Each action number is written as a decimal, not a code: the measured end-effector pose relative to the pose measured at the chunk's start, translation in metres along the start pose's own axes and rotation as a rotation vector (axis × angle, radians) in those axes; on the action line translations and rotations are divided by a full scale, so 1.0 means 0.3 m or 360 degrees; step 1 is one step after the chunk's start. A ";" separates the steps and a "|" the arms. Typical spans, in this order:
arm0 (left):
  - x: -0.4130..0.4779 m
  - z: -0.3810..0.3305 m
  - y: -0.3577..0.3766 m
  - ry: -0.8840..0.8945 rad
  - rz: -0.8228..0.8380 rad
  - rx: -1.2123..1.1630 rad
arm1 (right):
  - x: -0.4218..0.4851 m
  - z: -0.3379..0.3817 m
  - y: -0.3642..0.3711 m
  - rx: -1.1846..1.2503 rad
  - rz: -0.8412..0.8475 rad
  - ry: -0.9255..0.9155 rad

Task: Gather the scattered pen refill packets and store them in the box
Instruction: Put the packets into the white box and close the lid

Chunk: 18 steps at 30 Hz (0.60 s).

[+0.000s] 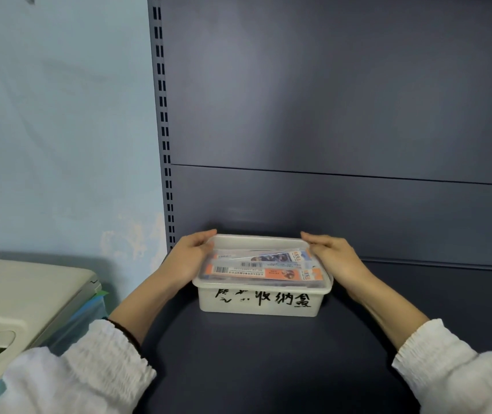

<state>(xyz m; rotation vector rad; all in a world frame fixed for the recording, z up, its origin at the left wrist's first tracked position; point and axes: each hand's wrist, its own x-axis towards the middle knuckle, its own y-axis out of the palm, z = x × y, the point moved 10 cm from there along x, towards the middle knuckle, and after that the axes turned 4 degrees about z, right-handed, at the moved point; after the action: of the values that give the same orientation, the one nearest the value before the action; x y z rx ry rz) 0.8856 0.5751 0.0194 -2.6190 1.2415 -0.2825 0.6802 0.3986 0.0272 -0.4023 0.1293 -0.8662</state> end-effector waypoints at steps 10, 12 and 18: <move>-0.045 0.045 0.006 -0.0124 0.0144 -0.0202 | -0.052 -0.052 0.076 0.0349 0.0361 0.0112; -0.053 0.039 0.009 -0.0181 0.0115 -0.0315 | -0.074 -0.051 0.102 0.0332 0.0372 0.0118; -0.085 -0.037 0.049 0.0014 -0.0050 0.0655 | -0.102 0.017 0.119 0.0105 0.0234 -0.0093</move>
<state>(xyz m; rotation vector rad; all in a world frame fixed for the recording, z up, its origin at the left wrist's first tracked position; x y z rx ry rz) 0.8559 0.5846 0.0239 -2.2858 1.0166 -0.4969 0.6872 0.4441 0.0163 -0.3514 0.0751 -0.7115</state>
